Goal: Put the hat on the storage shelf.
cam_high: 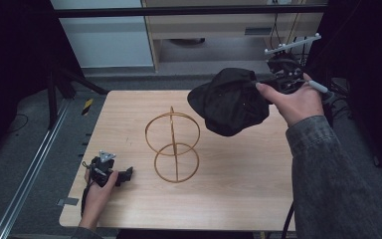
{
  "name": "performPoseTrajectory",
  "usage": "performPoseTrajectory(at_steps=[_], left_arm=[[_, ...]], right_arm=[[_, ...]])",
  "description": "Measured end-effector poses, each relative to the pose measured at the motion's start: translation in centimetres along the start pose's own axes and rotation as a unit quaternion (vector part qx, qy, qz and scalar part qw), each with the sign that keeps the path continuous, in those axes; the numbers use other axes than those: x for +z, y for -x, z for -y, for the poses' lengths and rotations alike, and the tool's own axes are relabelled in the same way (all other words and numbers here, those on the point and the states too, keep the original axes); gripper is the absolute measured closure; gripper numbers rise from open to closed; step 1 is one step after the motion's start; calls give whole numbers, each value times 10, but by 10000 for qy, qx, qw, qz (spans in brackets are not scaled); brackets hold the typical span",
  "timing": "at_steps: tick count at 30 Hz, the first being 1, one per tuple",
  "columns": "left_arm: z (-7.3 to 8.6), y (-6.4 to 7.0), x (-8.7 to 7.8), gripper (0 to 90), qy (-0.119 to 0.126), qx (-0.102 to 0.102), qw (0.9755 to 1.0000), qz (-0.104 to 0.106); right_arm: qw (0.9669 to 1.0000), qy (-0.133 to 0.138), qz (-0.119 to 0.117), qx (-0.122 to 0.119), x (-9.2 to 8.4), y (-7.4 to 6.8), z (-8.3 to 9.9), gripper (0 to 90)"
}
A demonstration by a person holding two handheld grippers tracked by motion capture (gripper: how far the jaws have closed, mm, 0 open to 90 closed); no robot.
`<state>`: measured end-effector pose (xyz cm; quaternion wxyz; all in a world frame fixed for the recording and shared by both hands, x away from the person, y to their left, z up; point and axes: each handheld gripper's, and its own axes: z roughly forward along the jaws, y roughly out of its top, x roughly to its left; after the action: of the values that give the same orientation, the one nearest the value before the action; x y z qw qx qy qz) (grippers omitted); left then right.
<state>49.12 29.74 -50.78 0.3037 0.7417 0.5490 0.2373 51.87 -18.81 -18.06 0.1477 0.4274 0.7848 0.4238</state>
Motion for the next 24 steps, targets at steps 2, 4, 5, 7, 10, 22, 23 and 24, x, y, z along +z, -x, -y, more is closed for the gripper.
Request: performPoseTrajectory(at_steps=[2,4,5,7,10,22,23,24], left_arm=[[0,0,0,0,0,-1,10000,0],[0,0,0,0,1,-4,10000,0],[0,0,0,0,1,-3,10000,0],[0,0,0,0,2,-1,10000,2],[0,0,0,0,0,3,10000,6],[0,0,0,0,10,-9,10000,3],[0,0,0,0,10,-8,10000,3],[0,0,0,0,11,-9,10000,3]], right_arm=[[10000,49,-39,-58,0,-7,-5,872],[9998,110,-85,-120,0,-14,-10,872],[9997,130,-111,-147,0,-17,-12,872],[9996,157,-157,-200,0,-23,-15,872],[9991,204,-219,-290,0,-32,-20,872],[9971,310,-485,-499,5,-59,-31,872],[9969,311,-503,-510,6,-61,-31,872],[9969,303,-505,-530,7,-63,-31,872]])
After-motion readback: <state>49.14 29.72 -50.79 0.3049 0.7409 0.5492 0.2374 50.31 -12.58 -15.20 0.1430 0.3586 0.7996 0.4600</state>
